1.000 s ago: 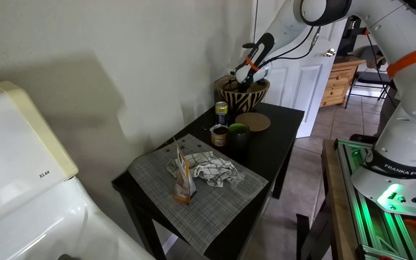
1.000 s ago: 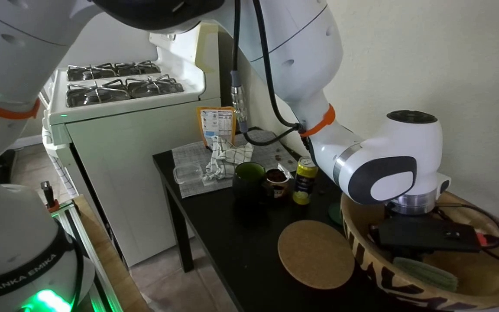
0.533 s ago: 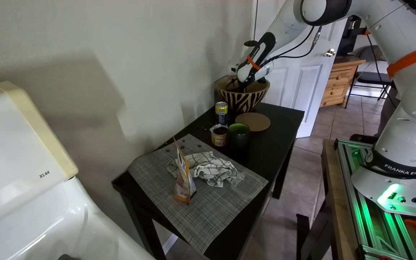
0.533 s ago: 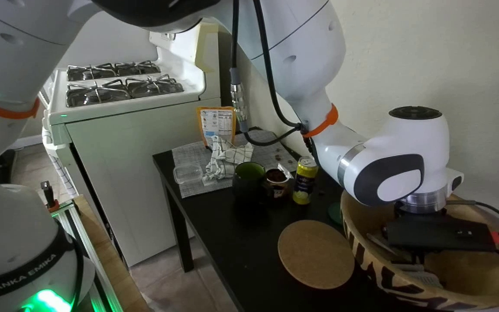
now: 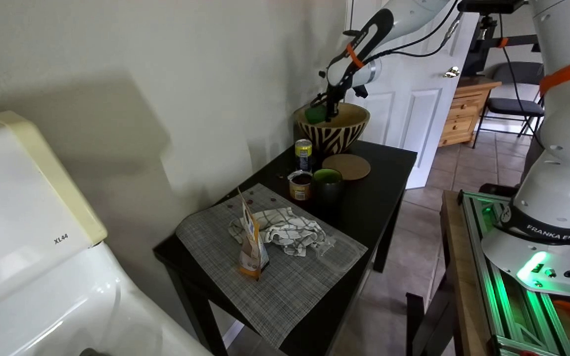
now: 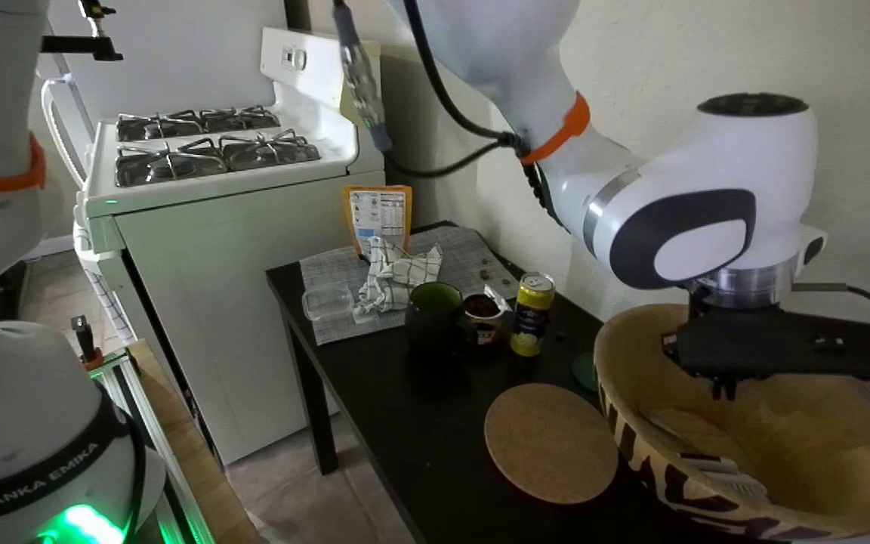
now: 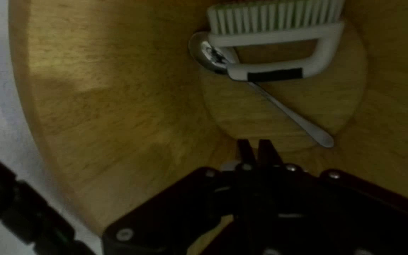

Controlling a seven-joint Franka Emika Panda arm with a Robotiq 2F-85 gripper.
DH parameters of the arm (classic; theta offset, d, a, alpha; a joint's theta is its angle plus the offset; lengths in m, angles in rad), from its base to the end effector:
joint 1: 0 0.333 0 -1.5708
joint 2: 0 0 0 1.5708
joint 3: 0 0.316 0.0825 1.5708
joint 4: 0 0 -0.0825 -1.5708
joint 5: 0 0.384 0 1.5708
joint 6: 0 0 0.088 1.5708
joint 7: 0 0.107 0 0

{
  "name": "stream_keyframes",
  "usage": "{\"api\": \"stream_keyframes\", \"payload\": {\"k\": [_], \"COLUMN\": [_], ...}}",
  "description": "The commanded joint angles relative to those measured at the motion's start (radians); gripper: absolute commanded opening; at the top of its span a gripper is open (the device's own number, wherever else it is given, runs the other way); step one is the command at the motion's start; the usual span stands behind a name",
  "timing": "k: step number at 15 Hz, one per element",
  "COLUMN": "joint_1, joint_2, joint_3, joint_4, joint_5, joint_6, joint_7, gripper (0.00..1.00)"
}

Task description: Remove the green lid from the brown bowl

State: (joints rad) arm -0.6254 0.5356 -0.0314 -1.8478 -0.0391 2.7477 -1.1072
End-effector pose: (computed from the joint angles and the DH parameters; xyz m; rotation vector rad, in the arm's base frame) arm 0.5379 -0.4102 0.2720 2.7382 0.6862 0.2903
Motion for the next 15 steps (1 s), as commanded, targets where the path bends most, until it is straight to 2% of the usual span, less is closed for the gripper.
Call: {"api": "stream_keyframes", "payload": {"k": [1,4,8,12,15], "joint_1": [-0.078,-0.039,0.084,0.275,0.389], "joint_2": [-0.243,-0.415,-0.596,-0.663,-0.631], "joint_3": [0.076,0.030,-0.041,-0.083,-0.087], "joint_4": [-0.186,-0.268,-0.308,-0.290,-0.261], "joint_5": [0.121,0.204,0.262,0.324,0.381], "joint_6": [-0.130,-0.246,-0.437,-0.573,-0.645], "joint_7": [-0.151,-0.238,-0.322,-0.348,-0.347], "gripper": [0.02,0.02,0.02,0.02,0.02]}}
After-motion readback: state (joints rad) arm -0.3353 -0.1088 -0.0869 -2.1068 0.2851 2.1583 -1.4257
